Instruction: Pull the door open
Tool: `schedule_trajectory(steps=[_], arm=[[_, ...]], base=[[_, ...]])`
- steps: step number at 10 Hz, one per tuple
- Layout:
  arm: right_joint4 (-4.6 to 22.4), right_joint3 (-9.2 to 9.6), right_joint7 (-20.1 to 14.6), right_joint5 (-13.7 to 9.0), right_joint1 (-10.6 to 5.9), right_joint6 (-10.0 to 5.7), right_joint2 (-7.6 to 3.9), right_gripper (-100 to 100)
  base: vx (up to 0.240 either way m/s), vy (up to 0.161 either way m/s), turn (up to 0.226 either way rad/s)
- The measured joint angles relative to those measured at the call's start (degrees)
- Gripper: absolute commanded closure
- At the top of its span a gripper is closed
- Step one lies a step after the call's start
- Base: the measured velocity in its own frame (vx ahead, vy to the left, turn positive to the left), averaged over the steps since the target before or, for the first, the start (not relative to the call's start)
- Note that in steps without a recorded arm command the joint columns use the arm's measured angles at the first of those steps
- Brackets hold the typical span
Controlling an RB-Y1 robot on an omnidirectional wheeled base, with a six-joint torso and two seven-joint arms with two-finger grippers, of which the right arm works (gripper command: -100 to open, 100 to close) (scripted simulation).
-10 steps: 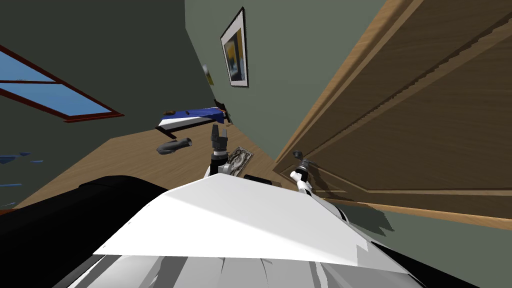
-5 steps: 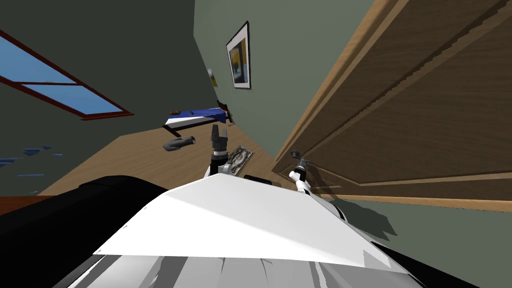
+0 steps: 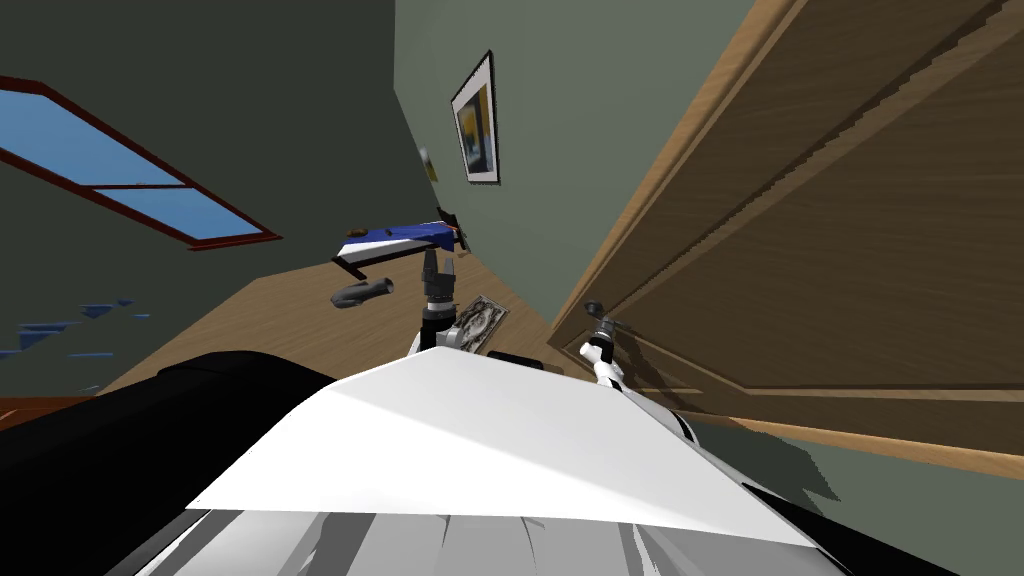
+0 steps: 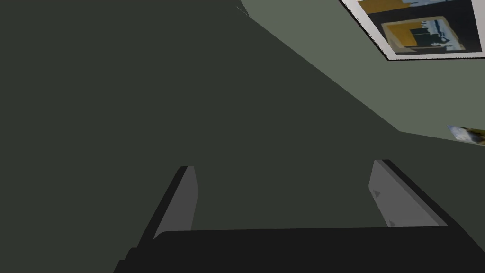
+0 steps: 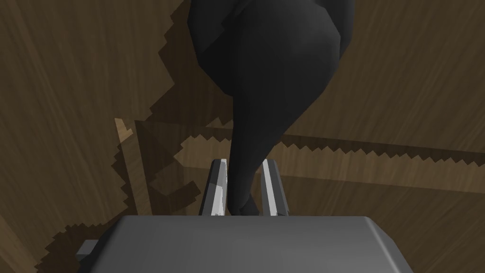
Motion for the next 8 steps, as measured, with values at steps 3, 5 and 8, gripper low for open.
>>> schedule_trajectory(steps=[3,5,8], arm=[[-0.7,-0.09,-0.4,0.1,-0.05,-0.28,-1.00,100],[0.8,0.42,-1.3,0.4,-0.34,-1.04,-1.35,100],[-0.3,1.07,-2.5,0.8,1.10,-0.36,-1.64,100]], base=[[-0.184,-0.039,0.125],[-0.228,0.031,0.113],[-0.218,0.025,0.139]])
